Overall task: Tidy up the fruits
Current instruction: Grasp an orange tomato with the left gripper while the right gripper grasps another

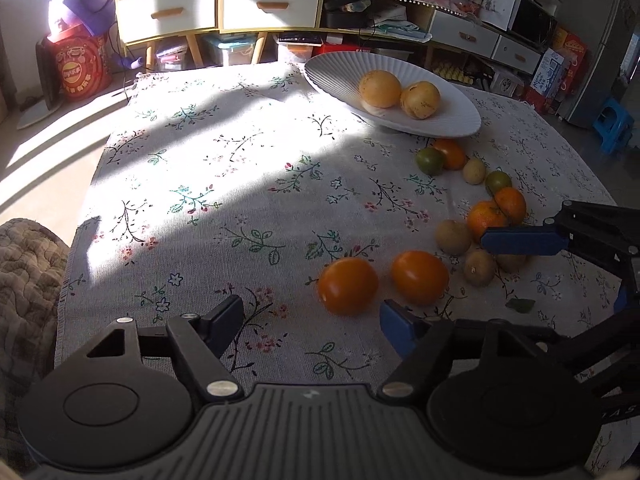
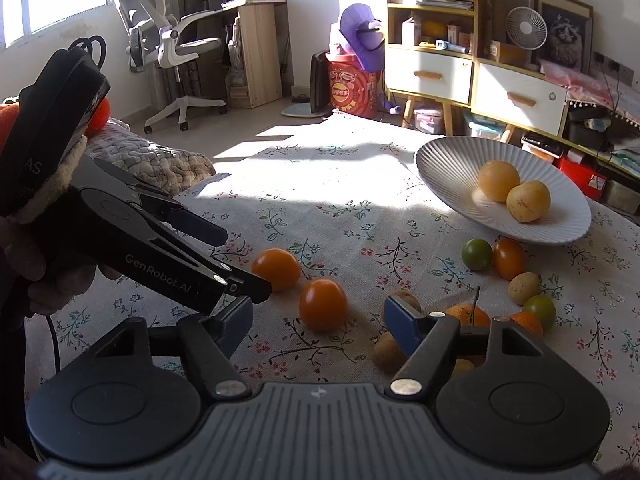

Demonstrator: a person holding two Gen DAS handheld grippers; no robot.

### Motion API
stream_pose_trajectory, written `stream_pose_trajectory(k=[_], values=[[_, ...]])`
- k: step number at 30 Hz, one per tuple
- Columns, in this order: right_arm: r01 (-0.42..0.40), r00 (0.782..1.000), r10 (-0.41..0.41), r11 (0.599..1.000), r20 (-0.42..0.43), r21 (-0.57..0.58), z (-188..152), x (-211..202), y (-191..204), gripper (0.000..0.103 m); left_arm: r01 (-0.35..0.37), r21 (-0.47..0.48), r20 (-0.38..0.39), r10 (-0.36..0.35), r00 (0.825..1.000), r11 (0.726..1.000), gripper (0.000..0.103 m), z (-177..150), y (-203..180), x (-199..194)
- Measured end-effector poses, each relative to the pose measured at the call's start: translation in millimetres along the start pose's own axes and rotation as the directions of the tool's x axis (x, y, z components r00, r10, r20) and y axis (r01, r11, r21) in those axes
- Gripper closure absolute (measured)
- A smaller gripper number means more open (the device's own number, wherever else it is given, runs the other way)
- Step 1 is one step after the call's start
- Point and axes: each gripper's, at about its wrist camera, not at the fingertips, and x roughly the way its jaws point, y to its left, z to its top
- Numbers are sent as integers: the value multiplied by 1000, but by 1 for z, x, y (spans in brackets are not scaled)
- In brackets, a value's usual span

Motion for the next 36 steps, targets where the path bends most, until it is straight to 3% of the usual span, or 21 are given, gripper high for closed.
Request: stream_pose_trajectory(k=[4,16,36], values=[[4,1000,-5,1000,-14,-15,0,4,3,45,20,-5,-1,-20,1000,1000,45,1,-2,1],[56,998,-57,998,-37,-16,0,15,0,58,50,-33,-2,-50,999,998,63,7,-8,8],[50,997,-52,998,-54,-32,1,24,2,71,51,-47,-2,-51,999,998,77,9,-11,10]])
